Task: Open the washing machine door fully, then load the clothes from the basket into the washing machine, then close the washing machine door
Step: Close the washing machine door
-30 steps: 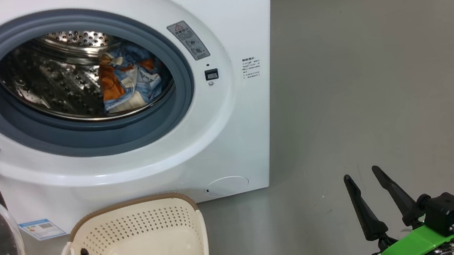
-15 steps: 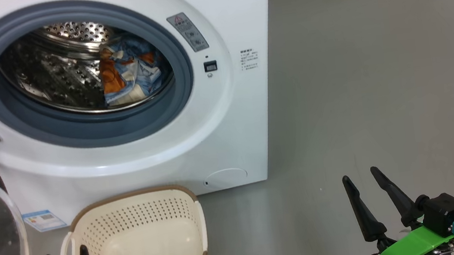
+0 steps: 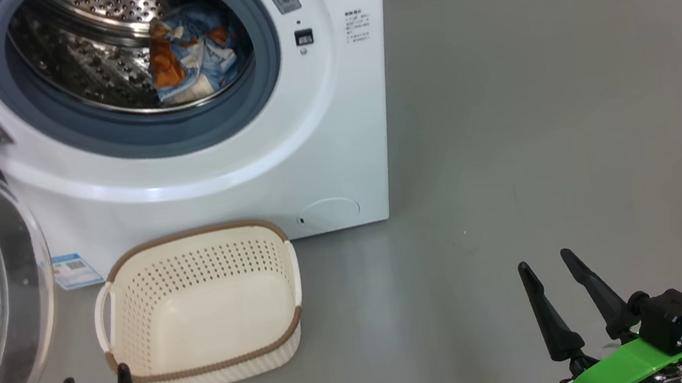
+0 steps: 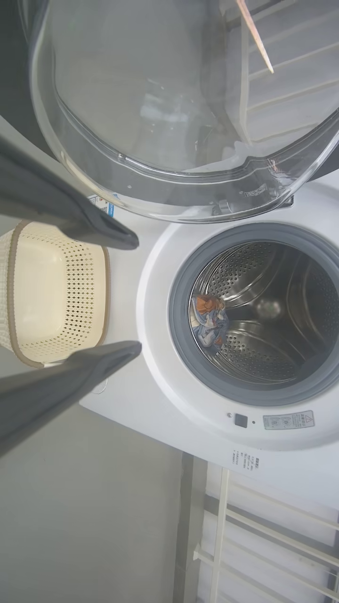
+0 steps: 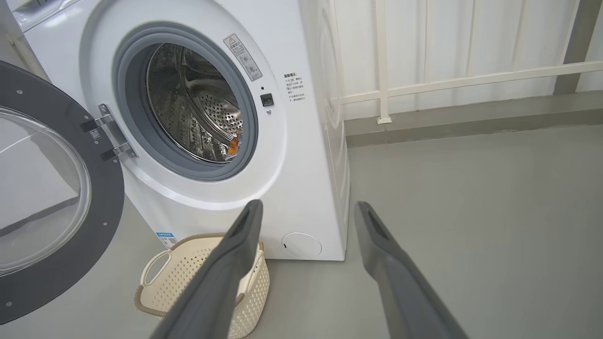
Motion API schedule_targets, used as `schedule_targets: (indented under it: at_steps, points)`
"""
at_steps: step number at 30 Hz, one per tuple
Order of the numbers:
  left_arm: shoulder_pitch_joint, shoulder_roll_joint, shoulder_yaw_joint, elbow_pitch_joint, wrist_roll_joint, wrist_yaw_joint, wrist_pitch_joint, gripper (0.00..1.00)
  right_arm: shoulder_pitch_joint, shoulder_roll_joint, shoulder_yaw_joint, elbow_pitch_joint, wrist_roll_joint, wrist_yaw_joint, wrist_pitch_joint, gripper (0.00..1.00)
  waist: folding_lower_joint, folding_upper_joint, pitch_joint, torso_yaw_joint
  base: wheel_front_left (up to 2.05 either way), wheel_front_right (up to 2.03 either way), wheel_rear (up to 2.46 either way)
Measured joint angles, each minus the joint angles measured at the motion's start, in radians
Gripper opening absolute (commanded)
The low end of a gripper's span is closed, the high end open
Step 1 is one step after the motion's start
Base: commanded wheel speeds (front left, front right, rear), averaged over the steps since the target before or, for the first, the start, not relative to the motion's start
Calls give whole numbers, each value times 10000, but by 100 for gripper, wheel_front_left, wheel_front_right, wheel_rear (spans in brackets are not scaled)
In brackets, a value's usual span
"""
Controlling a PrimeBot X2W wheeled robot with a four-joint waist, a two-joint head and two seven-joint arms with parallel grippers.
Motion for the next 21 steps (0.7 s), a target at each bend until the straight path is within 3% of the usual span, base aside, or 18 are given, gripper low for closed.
schedule_targets:
  at_steps: [7,21]
  points:
    - [-153,-6,-123,-19,-33,-96,0,100,-1,10,0,-10,0,0,0,100,0,0,35,55,-70,70,0]
    - [-169,-6,-167,-23,-31,-90,0,100,-1,12,-4,-10,-2,0,0,100,0,0,-132,110,-1,1,0]
